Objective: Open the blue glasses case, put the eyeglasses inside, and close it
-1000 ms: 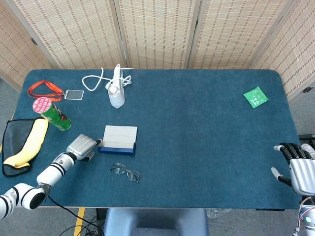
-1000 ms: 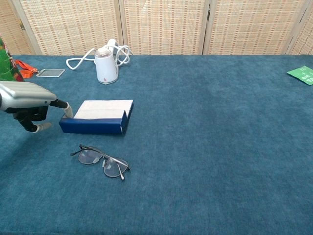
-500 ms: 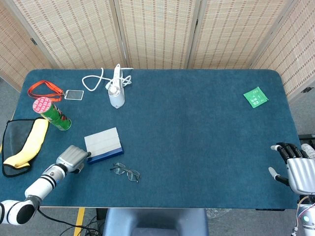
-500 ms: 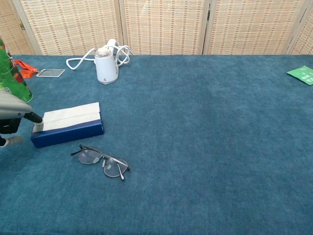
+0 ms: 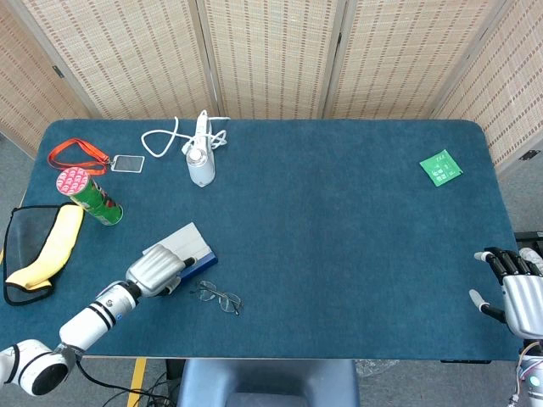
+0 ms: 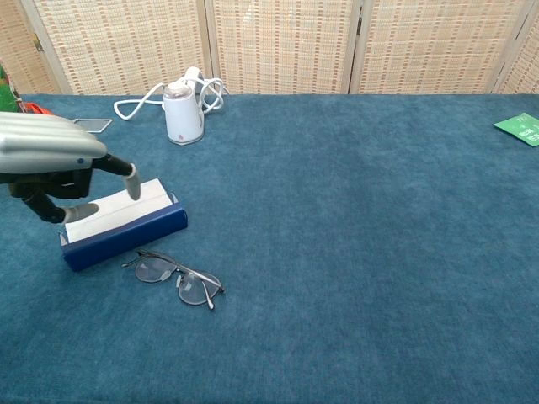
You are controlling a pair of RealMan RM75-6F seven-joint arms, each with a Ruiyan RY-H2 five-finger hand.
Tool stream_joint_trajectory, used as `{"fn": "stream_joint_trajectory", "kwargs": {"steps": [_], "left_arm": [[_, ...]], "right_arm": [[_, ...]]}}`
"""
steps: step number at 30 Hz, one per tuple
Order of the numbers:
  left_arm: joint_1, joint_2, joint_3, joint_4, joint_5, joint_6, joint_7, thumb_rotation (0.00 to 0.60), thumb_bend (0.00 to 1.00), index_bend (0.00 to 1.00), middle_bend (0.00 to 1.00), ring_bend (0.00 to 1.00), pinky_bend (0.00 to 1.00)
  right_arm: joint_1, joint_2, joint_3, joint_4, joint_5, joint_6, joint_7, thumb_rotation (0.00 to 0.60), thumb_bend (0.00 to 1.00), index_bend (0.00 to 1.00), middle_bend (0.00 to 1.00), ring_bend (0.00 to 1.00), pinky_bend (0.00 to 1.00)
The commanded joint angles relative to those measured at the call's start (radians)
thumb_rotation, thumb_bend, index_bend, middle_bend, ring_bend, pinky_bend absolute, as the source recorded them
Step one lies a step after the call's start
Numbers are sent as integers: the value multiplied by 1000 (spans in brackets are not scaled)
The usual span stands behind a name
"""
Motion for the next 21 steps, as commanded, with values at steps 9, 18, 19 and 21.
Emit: {"fn": "stream_joint_trajectory", "kwargs": {"steps": [9,18,19,21], "left_arm": [[-100,-113,-6,101,14,-104,91,600,566,241,993,914,966],[-163,-151,33,150,-206,-150,277,600,567,254,994,914,967],[-171,-154,43,152,-243,-139,313,600,568,258,994,914,967],[-185,-157,61,151,-320,-115,371,600,570,268,994,914,967]], "right_arm": [[-7,4,-1,2,1,6,5,600,214,273,249,273,302],[-14,4,-2,6,3,12,11,600,214,273,249,280,302],[-15,4,-2,7,3,13,12,600,213,273,249,281,302],[-17,4,-1,7,3,15,14,600,213,273,256,284,302]]}}
